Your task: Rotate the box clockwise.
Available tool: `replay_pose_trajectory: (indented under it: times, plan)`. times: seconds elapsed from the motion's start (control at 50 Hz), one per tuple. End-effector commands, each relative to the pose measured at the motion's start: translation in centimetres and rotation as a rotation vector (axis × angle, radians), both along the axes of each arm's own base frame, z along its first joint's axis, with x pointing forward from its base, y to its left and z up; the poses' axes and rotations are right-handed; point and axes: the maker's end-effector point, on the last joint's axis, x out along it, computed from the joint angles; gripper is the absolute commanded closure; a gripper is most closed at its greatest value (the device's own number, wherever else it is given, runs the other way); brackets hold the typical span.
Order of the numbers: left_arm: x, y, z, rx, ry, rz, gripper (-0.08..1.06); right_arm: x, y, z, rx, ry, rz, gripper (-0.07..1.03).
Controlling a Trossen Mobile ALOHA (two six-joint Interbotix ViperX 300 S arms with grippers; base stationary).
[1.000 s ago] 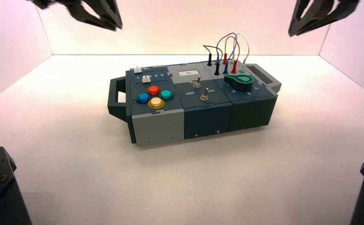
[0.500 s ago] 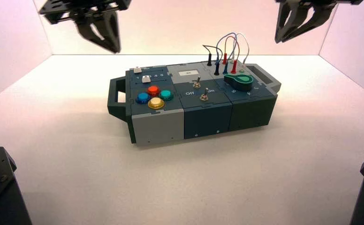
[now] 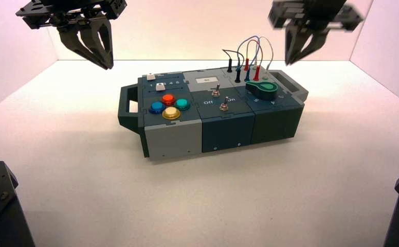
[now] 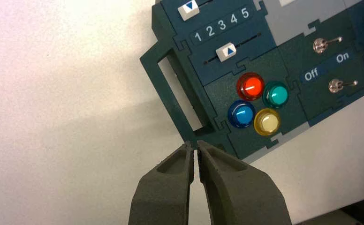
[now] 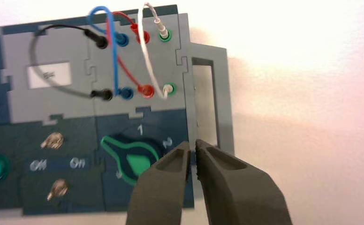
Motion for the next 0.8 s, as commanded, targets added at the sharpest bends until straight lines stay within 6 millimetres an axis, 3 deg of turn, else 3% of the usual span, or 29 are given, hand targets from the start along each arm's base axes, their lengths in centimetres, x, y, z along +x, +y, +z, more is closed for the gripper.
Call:
replay_pose_trajectory:
  times: [0.02,0.2,0.46,0.8]
  plan:
    - [0.6,-0.2,0.6,-0.010,-0.020,0.001,0.94,1.6,0.4,-0.8,0.003,0.006,-0.010,0.95]
    - [1.5,-0.6,0.0,-0.006,-0.011,0.003,1.01,2.3,0.6,-2.0,-0.006,0.029,-0.008,0.97]
    - [3.7,-1.6,-1.4,0.011,0.029,-0.005,1.01,2.9,-1.2,-2.1,-0.015,0.031,-0.048,0.97]
    - [5.2,-2.2,-2.9,0.023,0.052,-0.002,1.01,2.5,-1.6,-4.0,-0.036,0.080,-0.038,0.98]
